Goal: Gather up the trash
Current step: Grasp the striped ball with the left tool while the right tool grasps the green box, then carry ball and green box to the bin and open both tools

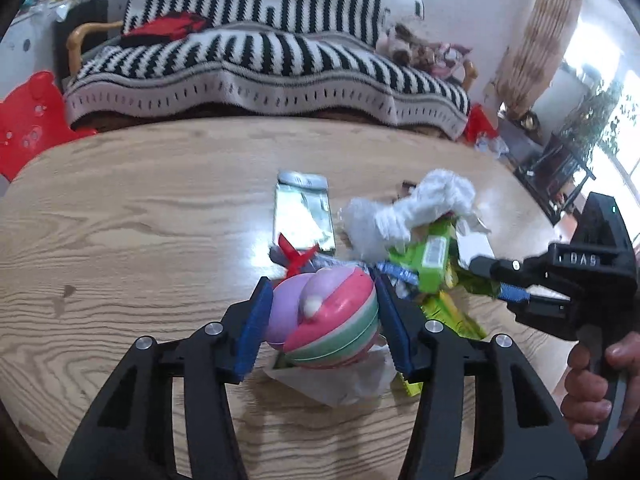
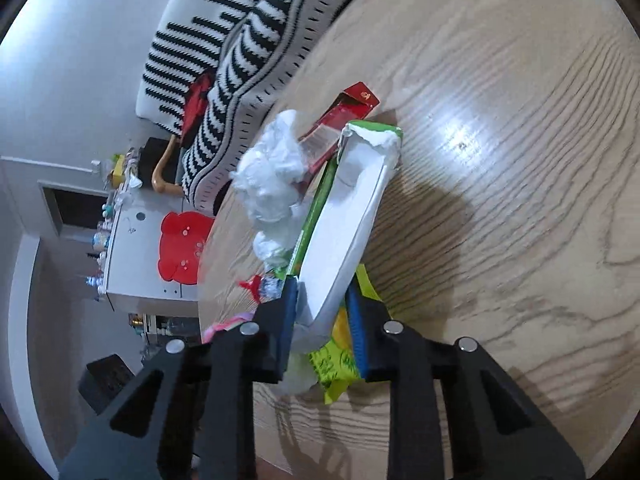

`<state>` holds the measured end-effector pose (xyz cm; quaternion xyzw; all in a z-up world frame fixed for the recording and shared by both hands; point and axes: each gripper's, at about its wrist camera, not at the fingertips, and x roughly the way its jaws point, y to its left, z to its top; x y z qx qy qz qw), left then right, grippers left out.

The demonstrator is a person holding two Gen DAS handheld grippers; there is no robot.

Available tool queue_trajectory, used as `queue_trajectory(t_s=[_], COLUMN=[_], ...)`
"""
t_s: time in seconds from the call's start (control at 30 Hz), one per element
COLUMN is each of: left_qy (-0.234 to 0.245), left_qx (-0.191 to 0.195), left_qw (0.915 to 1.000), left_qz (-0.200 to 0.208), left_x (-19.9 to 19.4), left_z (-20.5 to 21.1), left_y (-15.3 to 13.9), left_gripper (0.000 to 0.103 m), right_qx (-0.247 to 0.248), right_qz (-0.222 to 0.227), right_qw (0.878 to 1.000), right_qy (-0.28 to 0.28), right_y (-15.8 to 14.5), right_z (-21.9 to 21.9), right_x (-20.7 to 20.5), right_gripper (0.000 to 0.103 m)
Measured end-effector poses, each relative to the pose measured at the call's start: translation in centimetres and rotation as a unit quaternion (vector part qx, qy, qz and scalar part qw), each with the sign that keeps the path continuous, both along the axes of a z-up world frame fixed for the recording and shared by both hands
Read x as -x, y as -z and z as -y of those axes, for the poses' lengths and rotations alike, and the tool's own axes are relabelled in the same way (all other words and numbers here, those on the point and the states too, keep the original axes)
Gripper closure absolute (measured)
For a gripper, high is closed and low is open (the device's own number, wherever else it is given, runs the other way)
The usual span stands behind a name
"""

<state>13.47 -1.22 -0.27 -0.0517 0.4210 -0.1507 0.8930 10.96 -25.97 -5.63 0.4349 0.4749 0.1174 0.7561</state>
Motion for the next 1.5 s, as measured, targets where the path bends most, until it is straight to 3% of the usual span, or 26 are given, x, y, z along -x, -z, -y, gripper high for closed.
queue_trajectory(t_s=[0.3, 0.43, 0.73, 0.87, 1.03, 1.23, 1.4, 1.5], left_qy=[0.001, 0.019, 0.050, 0.055, 0.066, 0.115, 0.156, 0.172], left_qx=[-0.004, -0.024, -0.033, -0.034, -0.042, -0.069, -0.071, -0.086], left_qw=[0.9997, 0.9991, 0.9978, 0.9974, 0.9969, 0.9909, 0.9822, 0.9764], left_qz=[0.025, 0.031, 0.029, 0.030, 0.008, -0.011, -0.077, -0.097], left_x=[3.1, 5.3, 11.4, 14.0, 17.4, 21.8, 25.1, 25.9], left_z=[-1.4, -0.9, -0.6, -0.8, -0.8, 0.7, 1.5, 2.4], left_y=[-2.6, -3.0, -3.8, -3.7, -2.0, 0.6, 4.8, 6.5], left_gripper=[0.052, 0.052, 0.052, 0.052, 0.052, 0.052, 0.052, 0.052], right_qx=[0.087, 0.146, 0.189, 0.228, 0.250, 0.271, 0.273, 0.276], right_qz=[0.056, 0.094, 0.130, 0.144, 0.145, 0.126, 0.091, 0.057], right_qw=[0.994, 0.984, 0.970, 0.957, 0.947, 0.935, 0.928, 0.922], right_qy=[-0.023, -0.029, -0.078, -0.107, -0.141, -0.191, -0.238, -0.266], right_y=[-4.1, -6.4, -8.2, -8.7, -7.6, -5.0, -1.4, 1.0], right_z=[-0.3, -0.7, -2.0, -3.0, -3.8, -5.5, -6.7, -7.6], right_x=[3.5, 5.8, 11.1, 14.5, 18.8, 23.5, 27.0, 28.5], right_gripper=[0.082, 0.082, 0.082, 0.082, 0.082, 0.082, 0.082, 0.082])
